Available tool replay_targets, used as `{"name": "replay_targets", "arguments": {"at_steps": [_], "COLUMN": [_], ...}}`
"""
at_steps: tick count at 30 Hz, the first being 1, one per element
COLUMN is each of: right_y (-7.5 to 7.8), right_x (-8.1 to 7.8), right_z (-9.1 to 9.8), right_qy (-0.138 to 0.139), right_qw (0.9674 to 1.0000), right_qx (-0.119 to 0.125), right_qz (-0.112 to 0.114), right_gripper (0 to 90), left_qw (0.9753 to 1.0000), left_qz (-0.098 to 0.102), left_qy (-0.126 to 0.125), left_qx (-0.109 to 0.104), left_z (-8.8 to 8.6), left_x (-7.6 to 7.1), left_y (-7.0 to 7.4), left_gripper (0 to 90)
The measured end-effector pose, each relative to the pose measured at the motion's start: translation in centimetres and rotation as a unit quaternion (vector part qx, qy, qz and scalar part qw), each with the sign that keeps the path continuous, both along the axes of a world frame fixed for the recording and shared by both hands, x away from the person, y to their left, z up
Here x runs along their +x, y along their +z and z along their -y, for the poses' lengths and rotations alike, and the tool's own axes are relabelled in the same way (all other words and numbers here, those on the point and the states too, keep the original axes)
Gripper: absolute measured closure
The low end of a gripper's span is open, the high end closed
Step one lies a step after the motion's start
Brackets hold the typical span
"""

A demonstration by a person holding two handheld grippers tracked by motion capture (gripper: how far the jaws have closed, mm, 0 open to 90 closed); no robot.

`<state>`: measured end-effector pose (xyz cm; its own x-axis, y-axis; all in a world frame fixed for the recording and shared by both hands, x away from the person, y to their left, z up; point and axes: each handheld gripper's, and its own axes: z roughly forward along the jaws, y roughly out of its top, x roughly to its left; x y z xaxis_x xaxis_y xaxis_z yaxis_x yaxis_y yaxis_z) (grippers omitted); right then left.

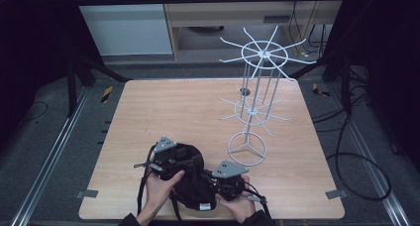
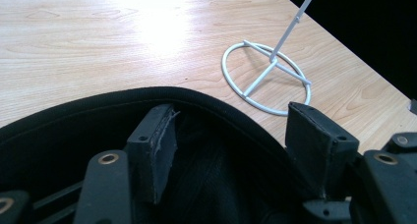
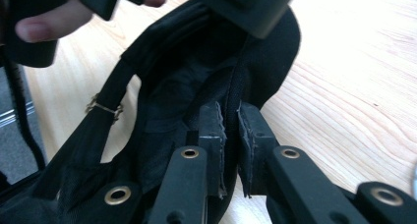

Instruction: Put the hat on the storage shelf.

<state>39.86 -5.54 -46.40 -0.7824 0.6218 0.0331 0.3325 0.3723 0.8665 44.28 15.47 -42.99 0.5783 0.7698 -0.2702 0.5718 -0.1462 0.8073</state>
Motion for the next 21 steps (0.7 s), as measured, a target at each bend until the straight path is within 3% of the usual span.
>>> {"name": "replay_targets", "arguments": {"at_steps": [5,10,16,21], "right_y": [-0.08,-0.16,-0.39,-0.33], "right_x": [-0.11,-0.14,-0.13,-0.11], "right_z": [-0.34,-0.5,-0.73,-0.6], "right_qy": [0.014,0.02,0.022,0.028], "right_qw": [0.9999,0.9998,0.9997,0.9994], "right_qx": [0.001,0.001,-0.004,0.011], "right_qz": [-0.001,-0.005,-0.01,-0.017], "right_gripper": [81.0,80.5,78.6,73.4], "left_qw": [0.9996,0.9995,0.9997,0.9999], "left_qz": [0.013,0.015,0.002,-0.002], "left_qy": [0.007,0.013,0.01,0.008], "left_qx": [0.023,0.023,0.021,0.014], "left_z": [0.4,0.5,0.68,0.56], "left_x": [0.06,0.15,0.09,-0.02], "left_y": [-0.28,-0.49,-0.81,-0.76], "left_gripper": [38.4,45.6,63.7,73.2]}}
